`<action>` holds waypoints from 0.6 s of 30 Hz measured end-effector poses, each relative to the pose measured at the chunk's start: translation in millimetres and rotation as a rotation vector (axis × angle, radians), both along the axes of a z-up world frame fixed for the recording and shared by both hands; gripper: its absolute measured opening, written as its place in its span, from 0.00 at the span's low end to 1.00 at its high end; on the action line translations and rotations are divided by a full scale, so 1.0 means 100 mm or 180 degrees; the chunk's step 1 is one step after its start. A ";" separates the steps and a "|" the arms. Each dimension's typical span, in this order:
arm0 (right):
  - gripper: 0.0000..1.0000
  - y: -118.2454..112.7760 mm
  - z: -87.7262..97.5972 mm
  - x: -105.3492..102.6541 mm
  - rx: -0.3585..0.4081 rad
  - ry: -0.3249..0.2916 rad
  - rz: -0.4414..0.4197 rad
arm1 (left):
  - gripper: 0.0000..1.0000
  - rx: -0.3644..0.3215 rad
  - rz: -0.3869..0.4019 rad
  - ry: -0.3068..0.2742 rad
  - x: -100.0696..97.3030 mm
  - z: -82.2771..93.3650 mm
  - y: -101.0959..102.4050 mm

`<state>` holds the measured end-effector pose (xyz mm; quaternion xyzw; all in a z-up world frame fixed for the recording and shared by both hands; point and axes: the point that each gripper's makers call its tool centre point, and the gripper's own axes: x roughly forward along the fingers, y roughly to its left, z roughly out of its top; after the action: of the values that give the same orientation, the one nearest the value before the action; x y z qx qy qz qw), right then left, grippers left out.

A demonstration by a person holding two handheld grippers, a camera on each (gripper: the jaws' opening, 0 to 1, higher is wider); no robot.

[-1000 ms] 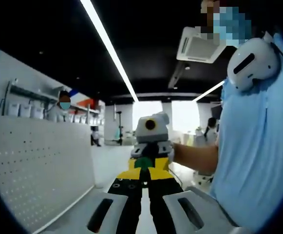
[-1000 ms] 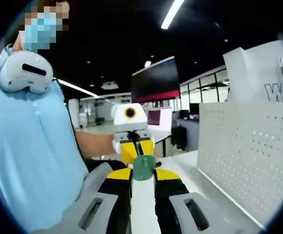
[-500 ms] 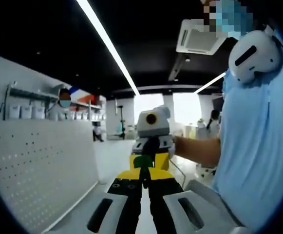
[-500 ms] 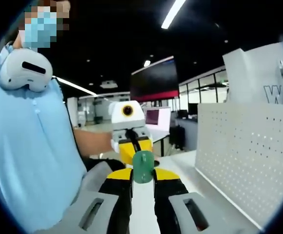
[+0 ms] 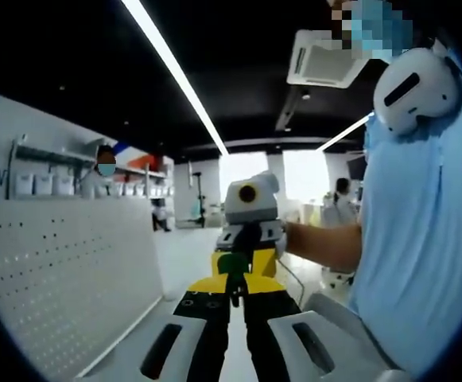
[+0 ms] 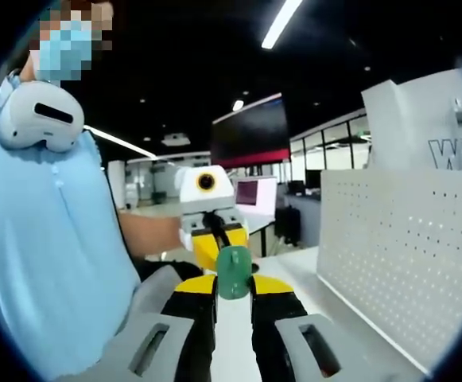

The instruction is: Insert the hook assembly into the mounting plate slot until the hook locks in place.

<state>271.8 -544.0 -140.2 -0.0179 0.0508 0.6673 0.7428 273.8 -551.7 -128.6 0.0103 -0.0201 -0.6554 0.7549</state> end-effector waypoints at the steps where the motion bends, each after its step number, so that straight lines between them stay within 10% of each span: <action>1: 0.14 0.00 0.00 0.00 0.0008 0.0005 0.0001 | 0.06 0.0002 0.0002 0.0000 0.00 0.00 0.00; 18: 0.14 0.01 -0.06 0.07 0.0013 0.0040 -0.0024 | 0.04 0.0070 0.0040 0.0017 0.08 -0.09 -0.02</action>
<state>279.0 -543.0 -146.2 -0.0120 0.0542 0.6646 0.7451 282.3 -553.2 -137.1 0.0169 -0.0108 -0.6509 0.7589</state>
